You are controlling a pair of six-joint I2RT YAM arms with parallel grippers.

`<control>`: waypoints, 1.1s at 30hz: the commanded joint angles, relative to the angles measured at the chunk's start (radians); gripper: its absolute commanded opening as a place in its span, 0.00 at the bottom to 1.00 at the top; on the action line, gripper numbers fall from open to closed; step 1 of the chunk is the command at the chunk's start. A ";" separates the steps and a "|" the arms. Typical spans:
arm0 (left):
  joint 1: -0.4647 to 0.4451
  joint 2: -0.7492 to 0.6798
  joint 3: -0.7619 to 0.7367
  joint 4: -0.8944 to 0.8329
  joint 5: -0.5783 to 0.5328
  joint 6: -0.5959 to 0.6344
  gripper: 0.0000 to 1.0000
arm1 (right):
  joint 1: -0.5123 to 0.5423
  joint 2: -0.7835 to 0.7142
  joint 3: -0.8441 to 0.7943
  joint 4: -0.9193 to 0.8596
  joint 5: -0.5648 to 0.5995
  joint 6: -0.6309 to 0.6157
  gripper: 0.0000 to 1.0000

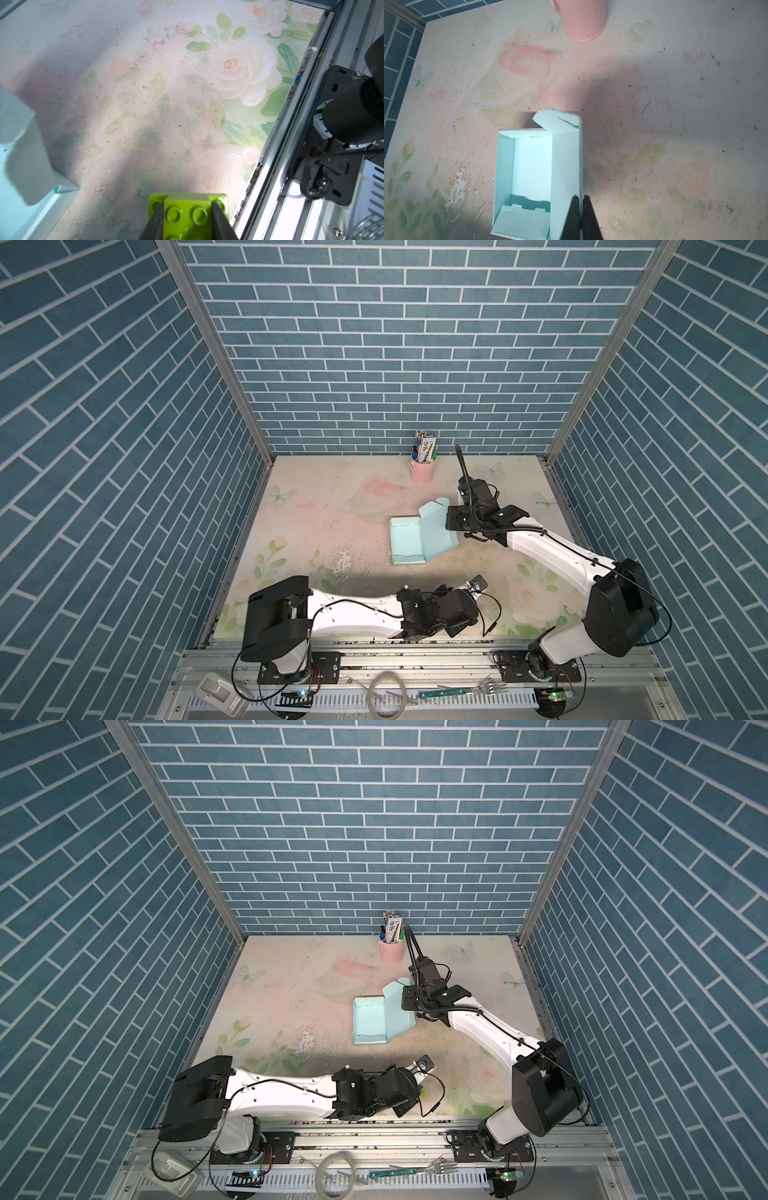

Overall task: Fold the paper box
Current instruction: 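Carry the brick with the left gripper over the box and drop it inside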

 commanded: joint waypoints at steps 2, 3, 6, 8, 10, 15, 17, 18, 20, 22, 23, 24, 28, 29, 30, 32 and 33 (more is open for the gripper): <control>0.003 -0.103 -0.047 -0.088 -0.086 -0.026 0.33 | -0.007 -0.021 -0.019 0.010 -0.002 -0.025 0.00; 0.007 -0.119 -0.057 -0.103 -0.096 -0.029 0.33 | -0.009 -0.021 -0.021 0.008 -0.003 -0.028 0.00; 0.028 -0.174 -0.086 -0.142 -0.122 -0.040 0.33 | -0.011 -0.024 -0.034 0.011 -0.009 -0.033 0.00; 0.048 -0.214 -0.109 -0.155 -0.130 -0.040 0.34 | -0.014 -0.024 -0.039 0.011 -0.011 -0.038 0.00; 0.077 -0.253 -0.128 -0.165 -0.131 -0.043 0.34 | -0.016 -0.026 -0.042 0.009 -0.012 -0.046 0.00; 0.186 -0.330 -0.172 -0.156 -0.101 -0.088 0.34 | -0.022 -0.024 -0.035 -0.005 -0.029 -0.094 0.00; 0.230 -0.345 -0.175 -0.155 -0.093 -0.095 0.34 | -0.025 -0.027 -0.033 -0.010 -0.036 -0.110 0.00; 0.245 -0.347 -0.173 -0.153 -0.091 -0.094 0.34 | -0.026 -0.029 -0.031 -0.010 -0.040 -0.118 0.00; 0.275 -0.341 -0.165 -0.142 -0.072 -0.079 0.35 | -0.027 -0.037 -0.031 -0.013 -0.045 -0.131 0.00; 0.304 -0.317 -0.150 -0.134 -0.058 -0.063 0.35 | -0.026 -0.044 -0.029 -0.015 -0.056 -0.143 0.00; 0.320 -0.300 -0.143 -0.130 -0.049 -0.056 0.35 | -0.026 -0.048 -0.025 -0.017 -0.059 -0.148 0.00; 0.330 -0.288 -0.136 -0.122 -0.041 -0.048 0.35 | -0.026 -0.051 -0.024 -0.017 -0.070 -0.157 0.00; 0.381 -0.227 -0.123 -0.080 -0.003 -0.029 0.35 | -0.026 -0.066 -0.012 -0.028 -0.100 -0.179 0.00; 0.390 -0.215 -0.122 -0.069 0.007 -0.026 0.35 | -0.027 -0.069 -0.009 -0.031 -0.101 -0.182 0.00; 0.398 -0.199 -0.118 -0.061 0.016 -0.024 0.35 | -0.027 -0.073 -0.007 -0.034 -0.105 -0.188 0.00; 0.409 -0.164 -0.105 -0.049 0.028 -0.013 0.35 | -0.026 -0.078 -0.005 -0.041 -0.114 -0.197 0.00; 0.412 -0.142 -0.094 -0.047 0.029 -0.003 0.36 | -0.026 -0.081 -0.005 -0.043 -0.119 -0.203 0.00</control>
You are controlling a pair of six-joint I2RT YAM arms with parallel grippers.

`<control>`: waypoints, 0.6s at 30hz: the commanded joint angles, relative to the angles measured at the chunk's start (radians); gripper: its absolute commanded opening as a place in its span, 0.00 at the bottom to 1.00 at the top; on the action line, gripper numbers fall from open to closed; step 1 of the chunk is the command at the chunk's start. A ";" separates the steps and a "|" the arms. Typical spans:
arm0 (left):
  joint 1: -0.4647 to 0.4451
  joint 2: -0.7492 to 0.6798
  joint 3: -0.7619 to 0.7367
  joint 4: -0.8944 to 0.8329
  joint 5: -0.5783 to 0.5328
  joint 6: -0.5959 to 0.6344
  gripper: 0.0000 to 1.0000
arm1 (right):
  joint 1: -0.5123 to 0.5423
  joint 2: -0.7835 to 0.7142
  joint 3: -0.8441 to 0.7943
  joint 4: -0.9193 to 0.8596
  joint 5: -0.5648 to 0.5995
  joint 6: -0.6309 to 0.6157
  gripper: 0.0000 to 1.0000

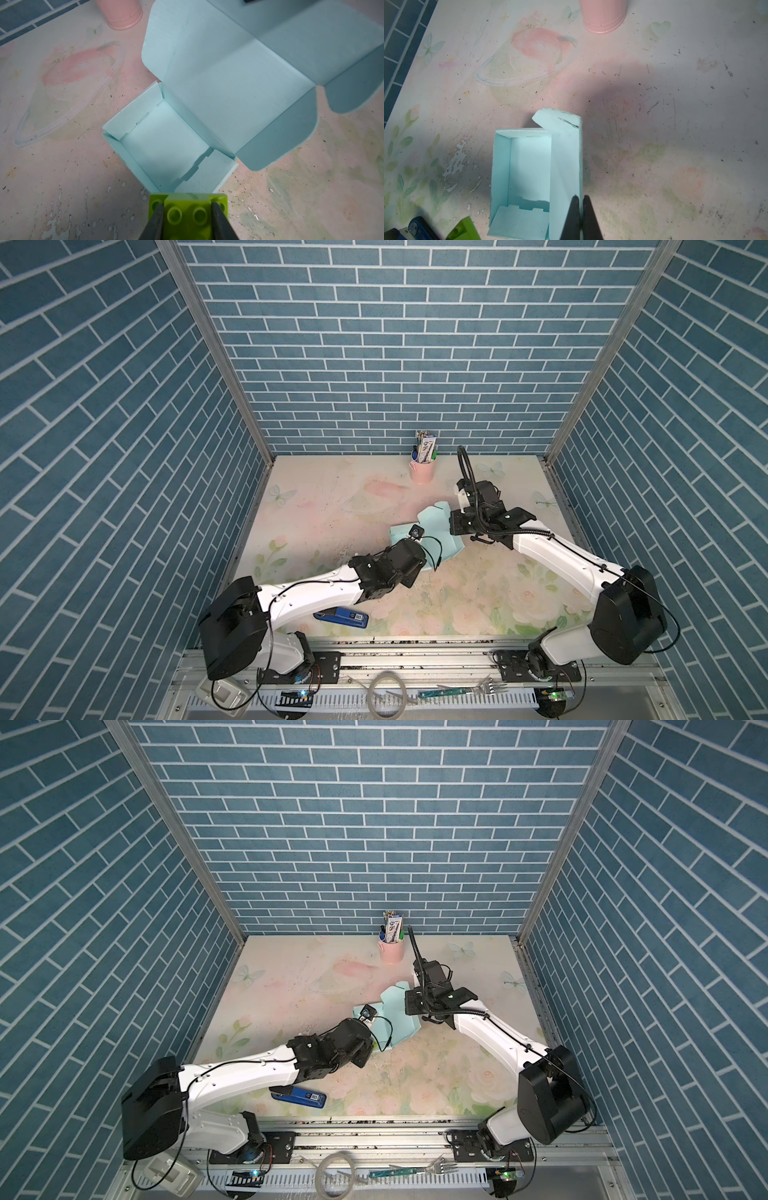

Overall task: Fold the paper box
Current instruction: 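Carry the brick with the left gripper over the box and drop it inside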

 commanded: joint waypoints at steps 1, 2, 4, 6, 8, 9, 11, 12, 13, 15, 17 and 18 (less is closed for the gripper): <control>0.014 0.056 0.057 0.032 0.029 0.038 0.36 | -0.003 -0.033 0.023 -0.026 -0.027 -0.054 0.00; 0.015 0.077 0.069 0.030 0.029 0.048 0.36 | -0.004 -0.036 0.021 -0.028 -0.027 -0.055 0.00; 0.021 0.122 0.096 0.031 0.032 0.064 0.36 | -0.003 -0.042 0.018 -0.027 -0.048 -0.058 0.00; 0.030 0.159 0.118 0.034 0.038 0.075 0.36 | -0.003 -0.046 0.014 -0.029 -0.061 -0.061 0.00; 0.040 0.194 0.138 0.031 0.042 0.081 0.36 | -0.003 -0.051 0.013 -0.030 -0.069 -0.067 0.00; 0.044 0.211 0.149 0.030 0.045 0.083 0.36 | -0.003 -0.055 0.013 -0.031 -0.071 -0.068 0.00; 0.053 0.236 0.158 0.034 0.047 0.087 0.36 | -0.003 -0.060 0.013 -0.038 -0.074 -0.077 0.00; 0.058 0.247 0.162 0.036 0.049 0.088 0.36 | -0.003 -0.062 0.013 -0.041 -0.074 -0.082 0.00; 0.064 0.257 0.164 0.043 0.050 0.088 0.36 | -0.003 -0.064 0.013 -0.044 -0.074 -0.088 0.00; 0.076 0.274 0.168 0.054 0.053 0.088 0.36 | -0.004 -0.067 0.011 -0.050 -0.075 -0.101 0.00; 0.085 0.292 0.173 0.062 0.052 0.089 0.36 | -0.003 -0.066 0.012 -0.054 -0.073 -0.110 0.00; 0.089 0.300 0.175 0.068 0.054 0.089 0.38 | -0.003 -0.066 0.010 -0.057 -0.079 -0.114 0.00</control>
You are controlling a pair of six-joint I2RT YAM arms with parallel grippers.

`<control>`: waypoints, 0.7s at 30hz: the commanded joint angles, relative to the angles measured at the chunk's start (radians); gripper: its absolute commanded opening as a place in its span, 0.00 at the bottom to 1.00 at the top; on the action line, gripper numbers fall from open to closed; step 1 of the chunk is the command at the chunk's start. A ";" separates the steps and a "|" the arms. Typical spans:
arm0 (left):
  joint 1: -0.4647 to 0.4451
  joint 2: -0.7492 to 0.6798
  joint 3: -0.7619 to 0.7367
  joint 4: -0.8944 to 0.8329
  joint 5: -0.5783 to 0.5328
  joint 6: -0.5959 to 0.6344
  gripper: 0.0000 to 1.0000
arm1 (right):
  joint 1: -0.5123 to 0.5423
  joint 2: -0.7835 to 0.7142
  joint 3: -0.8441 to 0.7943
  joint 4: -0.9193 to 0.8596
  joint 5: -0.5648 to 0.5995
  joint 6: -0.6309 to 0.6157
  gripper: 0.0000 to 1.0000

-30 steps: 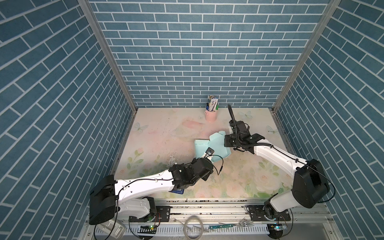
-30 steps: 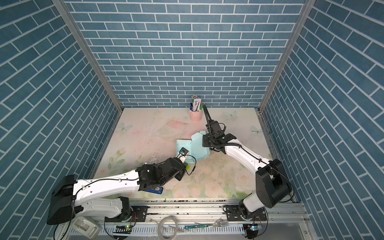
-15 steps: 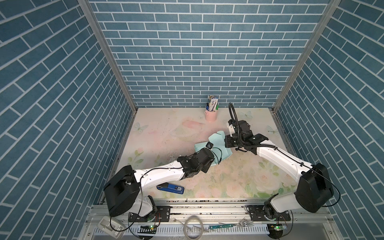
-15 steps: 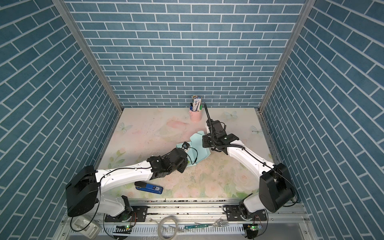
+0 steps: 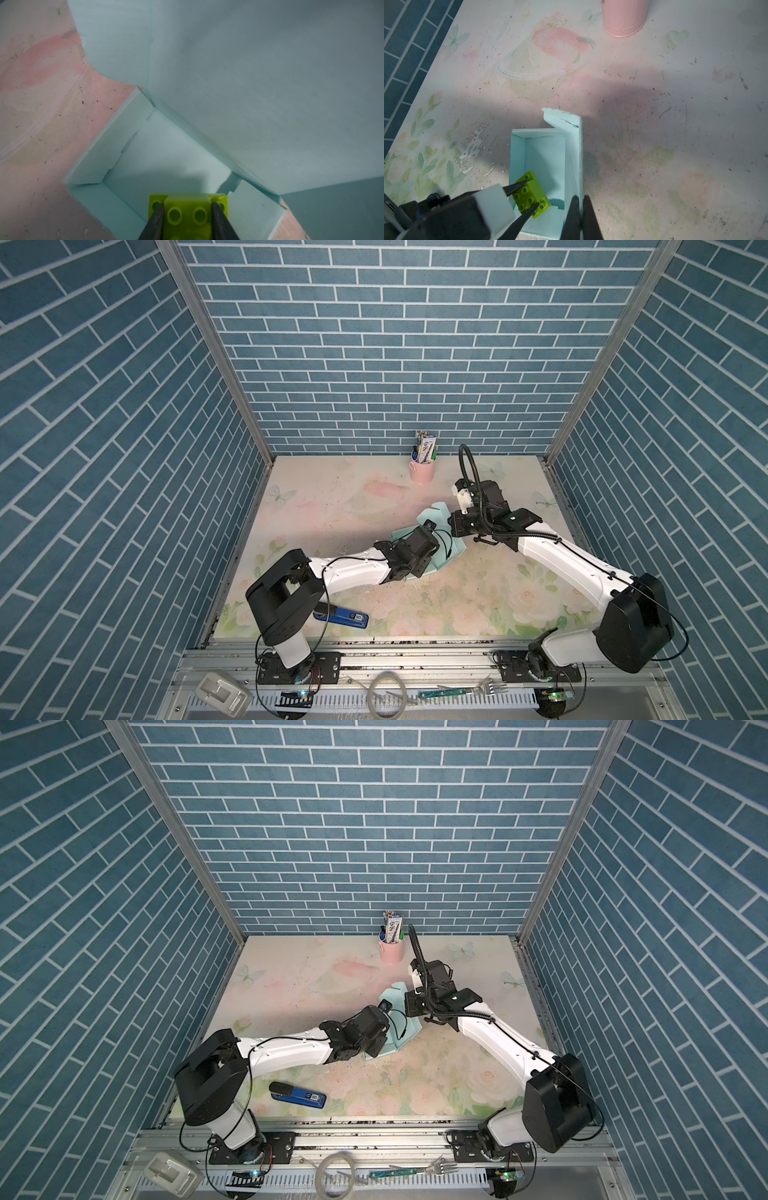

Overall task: Fold the paper box
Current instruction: 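Carry the brick with the left gripper over the box and drop it inside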

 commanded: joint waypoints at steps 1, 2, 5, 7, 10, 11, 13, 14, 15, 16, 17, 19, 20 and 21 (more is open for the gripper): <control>0.018 0.030 0.032 0.029 0.002 0.009 0.39 | -0.002 -0.022 0.011 -0.035 -0.019 -0.053 0.00; 0.021 0.039 0.034 0.033 0.002 0.009 0.40 | -0.003 -0.019 0.013 -0.036 -0.022 -0.056 0.00; 0.028 0.064 0.037 0.050 0.000 0.006 0.43 | -0.003 -0.009 0.022 -0.048 -0.026 -0.065 0.00; 0.030 0.075 0.037 0.064 0.002 0.004 0.47 | -0.003 -0.003 0.029 -0.059 -0.024 -0.072 0.00; 0.031 0.068 0.042 0.069 0.006 -0.007 0.54 | -0.003 0.006 0.042 -0.072 -0.020 -0.083 0.00; 0.032 0.055 0.039 0.070 0.010 -0.009 0.57 | -0.002 0.008 0.048 -0.076 -0.018 -0.088 0.00; 0.034 0.011 0.027 0.075 0.021 -0.012 0.63 | -0.003 0.015 0.062 -0.090 -0.017 -0.099 0.00; 0.037 -0.016 0.021 0.076 0.028 -0.013 0.65 | -0.002 0.020 0.067 -0.095 -0.017 -0.105 0.00; 0.038 -0.044 0.014 0.071 0.035 -0.014 0.66 | -0.003 0.024 0.073 -0.100 -0.015 -0.112 0.00; 0.040 -0.074 0.003 0.069 0.038 -0.011 0.66 | -0.003 0.027 0.078 -0.105 -0.013 -0.117 0.00; 0.041 -0.097 -0.004 0.066 0.042 -0.010 0.67 | -0.002 0.031 0.081 -0.109 -0.009 -0.123 0.00; 0.045 -0.156 -0.030 0.061 0.038 -0.009 0.67 | -0.003 0.039 0.091 -0.121 0.000 -0.138 0.00; 0.050 -0.176 -0.040 0.059 0.036 -0.009 0.67 | -0.003 0.043 0.096 -0.127 0.005 -0.145 0.00; 0.055 -0.197 -0.050 0.054 0.033 -0.009 0.67 | -0.003 0.046 0.103 -0.136 0.008 -0.153 0.00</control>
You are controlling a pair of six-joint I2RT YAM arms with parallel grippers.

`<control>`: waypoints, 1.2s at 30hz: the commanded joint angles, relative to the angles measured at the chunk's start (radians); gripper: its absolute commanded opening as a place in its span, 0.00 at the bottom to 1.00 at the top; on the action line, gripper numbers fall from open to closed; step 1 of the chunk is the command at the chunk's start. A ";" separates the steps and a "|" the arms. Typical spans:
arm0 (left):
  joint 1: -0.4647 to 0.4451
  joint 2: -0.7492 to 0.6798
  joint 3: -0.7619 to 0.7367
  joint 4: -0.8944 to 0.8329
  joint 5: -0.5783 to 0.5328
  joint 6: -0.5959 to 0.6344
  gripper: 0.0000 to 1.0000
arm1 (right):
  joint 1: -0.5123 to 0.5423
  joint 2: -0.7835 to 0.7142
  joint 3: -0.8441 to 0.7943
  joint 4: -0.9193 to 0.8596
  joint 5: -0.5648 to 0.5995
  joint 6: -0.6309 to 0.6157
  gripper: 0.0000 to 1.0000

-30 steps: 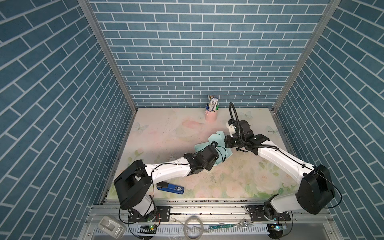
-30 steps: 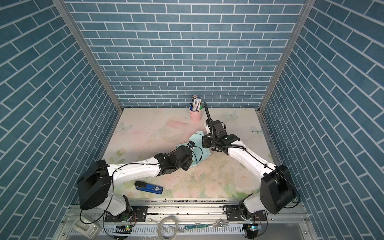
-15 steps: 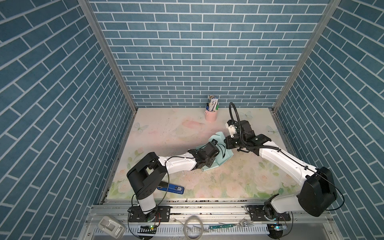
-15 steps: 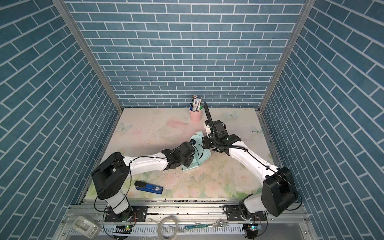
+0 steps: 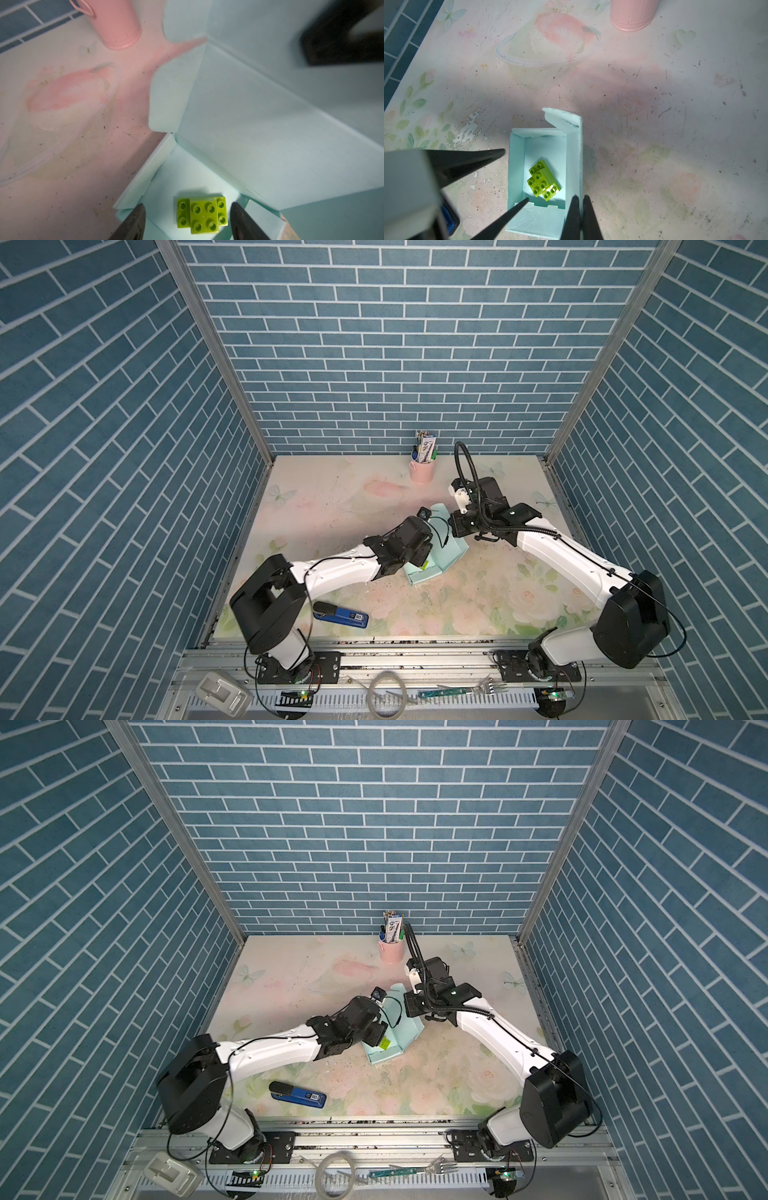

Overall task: Fold the paper box
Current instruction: 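Carry the brick with the left gripper over the box and drop it inside, then grip the box lid edge with the left gripper and lift it upward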

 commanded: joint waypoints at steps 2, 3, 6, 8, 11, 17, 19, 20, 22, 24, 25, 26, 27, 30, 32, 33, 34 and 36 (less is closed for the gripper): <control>0.037 -0.071 -0.055 -0.010 0.001 0.003 0.67 | -0.003 0.024 0.052 -0.056 0.017 -0.077 0.00; 0.051 -0.080 -0.065 -0.008 0.002 0.004 0.67 | -0.003 0.030 0.063 -0.067 0.016 -0.088 0.00; 0.095 -0.088 -0.086 0.019 0.017 0.024 0.67 | -0.003 0.051 0.099 -0.104 0.013 -0.124 0.00; 0.123 -0.080 -0.092 0.053 0.032 0.045 0.67 | -0.003 0.066 0.124 -0.125 0.011 -0.146 0.00; 0.165 -0.060 -0.083 0.098 0.090 0.090 0.66 | -0.003 0.083 0.157 -0.157 0.000 -0.175 0.00; 0.226 0.017 -0.041 0.193 0.241 0.200 0.66 | -0.002 0.094 0.183 -0.175 -0.038 -0.213 0.00; 0.247 0.055 -0.017 0.220 0.307 0.219 0.66 | -0.003 0.095 0.187 -0.174 -0.039 -0.212 0.00; 0.253 0.071 -0.004 0.230 0.334 0.227 0.66 | -0.003 0.097 0.188 -0.174 -0.040 -0.211 0.00; 0.268 0.105 0.023 0.244 0.411 0.247 0.65 | -0.002 0.104 0.195 -0.175 -0.046 -0.209 0.00; 0.270 0.132 0.046 0.251 0.456 0.264 0.60 | -0.002 0.110 0.201 -0.177 -0.049 -0.207 0.00; 0.270 0.146 0.058 0.253 0.477 0.273 0.60 | -0.002 0.114 0.206 -0.180 -0.049 -0.205 0.00; 0.270 0.157 0.069 0.250 0.493 0.273 0.58 | -0.003 0.115 0.210 -0.181 -0.050 -0.205 0.00; 0.271 0.168 0.080 0.246 0.515 0.277 0.57 | -0.002 0.117 0.212 -0.181 -0.049 -0.205 0.00; 0.270 0.192 0.092 0.249 0.560 0.280 0.52 | -0.004 0.113 0.218 -0.184 -0.049 -0.204 0.00; 0.270 0.199 0.094 0.251 0.578 0.281 0.49 | -0.002 0.110 0.218 -0.184 -0.047 -0.204 0.00; 0.270 0.201 0.094 0.254 0.584 0.280 0.47 | -0.003 0.109 0.217 -0.184 -0.046 -0.203 0.00; 0.270 0.203 0.094 0.259 0.591 0.281 0.46 | -0.002 0.108 0.217 -0.186 -0.044 -0.202 0.00; 0.270 0.206 0.094 0.266 0.610 0.278 0.44 | -0.002 0.109 0.214 -0.186 -0.043 -0.202 0.00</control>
